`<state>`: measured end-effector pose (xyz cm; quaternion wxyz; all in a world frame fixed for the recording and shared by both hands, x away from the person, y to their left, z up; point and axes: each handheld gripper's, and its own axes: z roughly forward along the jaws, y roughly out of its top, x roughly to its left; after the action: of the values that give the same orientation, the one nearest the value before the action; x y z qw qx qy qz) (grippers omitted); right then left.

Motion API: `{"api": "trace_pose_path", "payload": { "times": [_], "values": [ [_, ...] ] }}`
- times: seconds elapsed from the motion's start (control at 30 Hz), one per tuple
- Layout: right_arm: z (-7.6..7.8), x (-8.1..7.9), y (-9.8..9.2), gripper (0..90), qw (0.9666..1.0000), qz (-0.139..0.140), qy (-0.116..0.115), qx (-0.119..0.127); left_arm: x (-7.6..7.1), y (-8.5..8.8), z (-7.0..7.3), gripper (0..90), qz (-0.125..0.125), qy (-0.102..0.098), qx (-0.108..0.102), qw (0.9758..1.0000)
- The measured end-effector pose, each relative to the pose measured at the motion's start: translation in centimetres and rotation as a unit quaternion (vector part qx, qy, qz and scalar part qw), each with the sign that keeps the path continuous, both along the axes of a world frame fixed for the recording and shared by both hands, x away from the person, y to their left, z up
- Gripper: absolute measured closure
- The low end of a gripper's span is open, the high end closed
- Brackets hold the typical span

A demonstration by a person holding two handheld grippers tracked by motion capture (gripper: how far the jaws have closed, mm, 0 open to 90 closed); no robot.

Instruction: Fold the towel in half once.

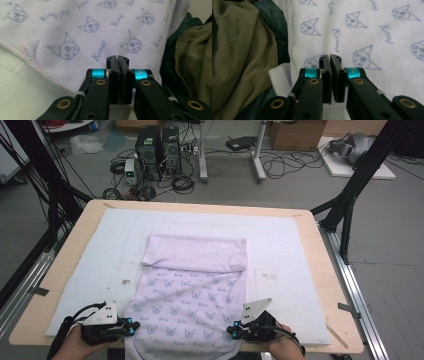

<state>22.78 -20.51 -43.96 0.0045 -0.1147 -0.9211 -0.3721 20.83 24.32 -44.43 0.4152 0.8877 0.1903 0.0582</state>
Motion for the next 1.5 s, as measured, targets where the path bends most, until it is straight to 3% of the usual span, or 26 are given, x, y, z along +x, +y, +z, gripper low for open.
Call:
{"api": "trace_pose_path", "payload": {
  "times": [0.13, 0.17, 0.23, 0.3, 0.37, 0.47, 0.5, 0.57, 0.6, 0.63, 0.7, 0.8, 0.87, 0.97, 1.13, 1.37, 1.5],
  "values": [
    [0.8, -0.1, -1.7, 89.1, 1.0, 0.002, 0.004, 0.006, -1.0, -0.3, 0.2, 86.9, -0.03, 0.013, -0.016, 0.9993],
    [1.2, -0.2, -2.2, 89.0, 0.9999, -0.003, 0.003, 0.013, -1.2, -0.4, 0.4, 84.0, -0.031, 0.005, -0.015, 0.9994],
    [1.8, -0.1, -2.8, 87.2, 0.9997, -0.013, 0.003, 0.023, -1.0, -0.2, 0.7, 69.0, -0.019, 0.0, -0.016, 0.9997],
    [2.0, -0.2, -2.6, 73.1, 0.9993, -0.019, 0.001, 0.031, -0.6, -0.1, 0.8, 65.5, -0.008, -0.005, -0.018, 0.9998],
    [1.6, -0.2, -2.1, 68.0, 0.999, -0.019, 0.003, 0.041, -0.4, -0.3, 0.6, 60.8, -0.002, -0.005, -0.008, 0.9999],
    [0.9, 0.0, -1.5, 66.7, 0.9993, -0.015, -0.006, 0.034, -0.6, -0.6, 0.1, 64.4, -0.007, -0.02, 0.02, 0.9996],
    [0.6, 0.0, -1.4, 69.0, 0.9996, -0.012, -0.004, 0.027, -0.7, -0.4, 0.1, 72.7, -0.014, -0.018, 0.016, 0.9996],
    [0.0, -0.2, -1.1, 78.7, 1.0, -0.002, -0.002, 0.006, -0.8, 0.0, 0.2, 82.4, -0.015, -0.018, 0.022, 0.9995],
    [-0.2, -0.3, -1.1, 87.4, 0.9999, 0.001, -0.004, 0.01, -0.9, 0.2, 0.2, 83.8, -0.012, -0.016, 0.02, 0.9996],
    [-0.2, -0.5, -1.2, 87.3, 0.9998, 0.008, 0.012, 0.011, -1.0, 0.5, 0.2, 84.1, -0.012, -0.015, 0.02, 0.9996],
    [0.0, -0.7, -1.4, 87.0, 0.9997, 0.018, 0.015, 0.011, -1.3, 0.9, 0.3, 82.7, -0.012, -0.01, 0.018, 0.9997],
    [0.8, -0.2, -2.2, 82.2, 0.9991, -0.002, 0.013, 0.04, -1.1, 1.5, 0.6, 77.5, -0.007, -0.003, 0.006, 1.0],
    [1.9, 1.1, -2.6, 75.8, 0.998, -0.037, -0.006, 0.051, -0.2, 1.6, 1.3, 70.9, 0.008, -0.013, 0.001, 0.9999],
    [3.3, 3.3, -2.7, 69.8, 0.996, -0.067, -0.027, 0.053, 2.0, 1.4, 2.7, 65.7, 0.036, -0.038, -0.013, 0.9985],
    [4.3, 7.8, -3.3, 65.8, 0.991, -0.113, -0.038, 0.061, 6.4, 0.8, 3.9, 64.5, 0.07, -0.058, -0.029, 0.9955],
    [4.5, 13.3, -3.5, 61.2, 0.9873, -0.144, -0.038, 0.055, 12.4, -0.2, 3.9, 60.1, 0.108, -0.05, -0.029, 0.9924],
    [4.0, 15.9, -3.8, 56.4, 0.9851, -0.161, -0.02, 0.056, 15.0, -0.1, 3.6, 56.1, 0.131, -0.036, -0.035, 0.9901]
  ]
}}
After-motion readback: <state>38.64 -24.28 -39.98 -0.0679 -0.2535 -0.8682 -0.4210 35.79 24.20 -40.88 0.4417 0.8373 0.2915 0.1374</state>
